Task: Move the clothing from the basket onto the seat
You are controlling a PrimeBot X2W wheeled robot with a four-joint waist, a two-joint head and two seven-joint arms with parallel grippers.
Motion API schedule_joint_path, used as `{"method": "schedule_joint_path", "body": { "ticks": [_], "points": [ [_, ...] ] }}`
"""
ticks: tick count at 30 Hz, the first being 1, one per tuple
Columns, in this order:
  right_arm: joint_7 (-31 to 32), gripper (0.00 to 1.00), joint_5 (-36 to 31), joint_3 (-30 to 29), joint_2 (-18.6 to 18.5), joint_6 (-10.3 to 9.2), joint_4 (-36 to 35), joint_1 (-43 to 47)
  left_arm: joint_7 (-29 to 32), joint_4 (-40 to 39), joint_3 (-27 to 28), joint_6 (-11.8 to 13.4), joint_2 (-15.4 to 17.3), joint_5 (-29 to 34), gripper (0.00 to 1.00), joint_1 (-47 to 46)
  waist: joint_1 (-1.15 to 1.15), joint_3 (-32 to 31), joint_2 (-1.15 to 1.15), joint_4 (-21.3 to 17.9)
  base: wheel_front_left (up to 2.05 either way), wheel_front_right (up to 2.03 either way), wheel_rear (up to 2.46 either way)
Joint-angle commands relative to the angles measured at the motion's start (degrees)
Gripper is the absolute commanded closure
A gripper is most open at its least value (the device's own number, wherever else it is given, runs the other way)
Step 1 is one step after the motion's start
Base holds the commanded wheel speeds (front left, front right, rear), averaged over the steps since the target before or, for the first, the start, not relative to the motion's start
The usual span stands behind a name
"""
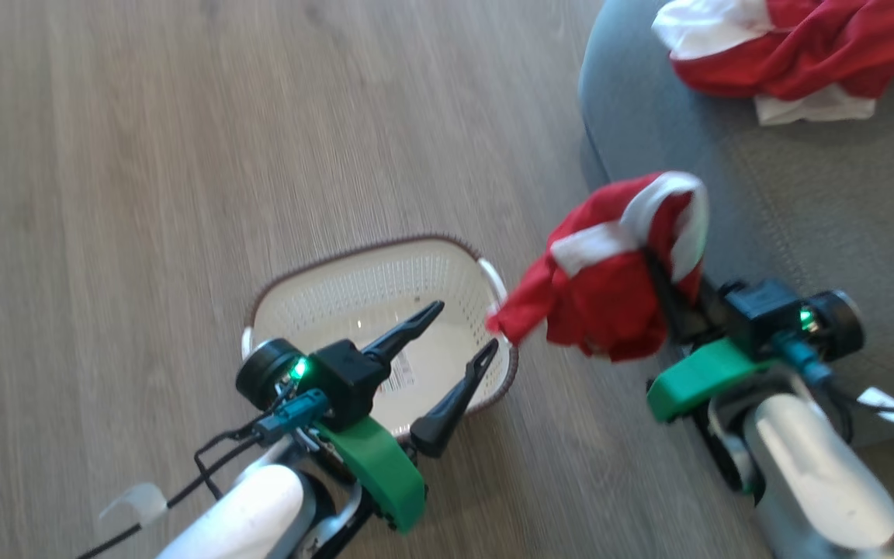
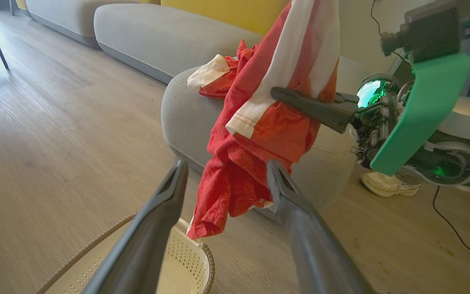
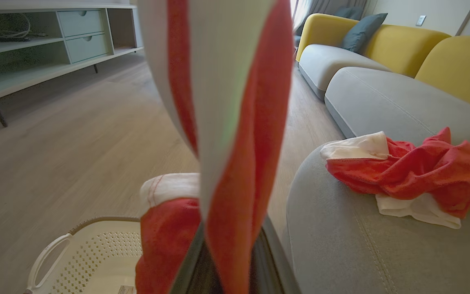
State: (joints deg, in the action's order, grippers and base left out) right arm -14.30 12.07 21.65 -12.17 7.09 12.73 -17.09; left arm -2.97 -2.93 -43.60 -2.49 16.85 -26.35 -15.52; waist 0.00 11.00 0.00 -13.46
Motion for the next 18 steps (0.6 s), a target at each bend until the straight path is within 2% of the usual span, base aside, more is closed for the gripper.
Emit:
{"method": "schedule_joint_path", "body": {
  "ticks": [1,9,15,18],
  "points": [
    [-0.7,1.0,-0.1,-0.8,0.6,0.4,-2.4,-1.8,0.2,-2.3,2.0,0.0,1.1,0.7,0.0,-3.4,0.0,2.6,0.0,0.4,0.0,0.0,0.0],
    [-0.2,1.0,2.3,-10.4,2.8,0.4,-2.2,-12.8,1.7,-4.6,2.8,-0.3,2.9,1.5,0.0,-6.2,0.0,13.2,0.0,0.7,0.0,0.0,0.0],
    [2.7,1.0,5.2,-17.2,3.4,0.4,0.1,-27.9,2.4,-5.6,3.4,0.1,4.8,2.6,0.0,-7.4,0.0,21.0,0.0,-0.4,0.0,0.0,0.0],
    [4.6,1.0,6.7,-24.9,2.7,0.4,1.9,-38.2,3.1,-6.4,3.4,0.1,6.0,3.0,0.0,-7.7,0.0,24.9,0.0,-0.8,0.0,0.0,0.0]
  ]
}}
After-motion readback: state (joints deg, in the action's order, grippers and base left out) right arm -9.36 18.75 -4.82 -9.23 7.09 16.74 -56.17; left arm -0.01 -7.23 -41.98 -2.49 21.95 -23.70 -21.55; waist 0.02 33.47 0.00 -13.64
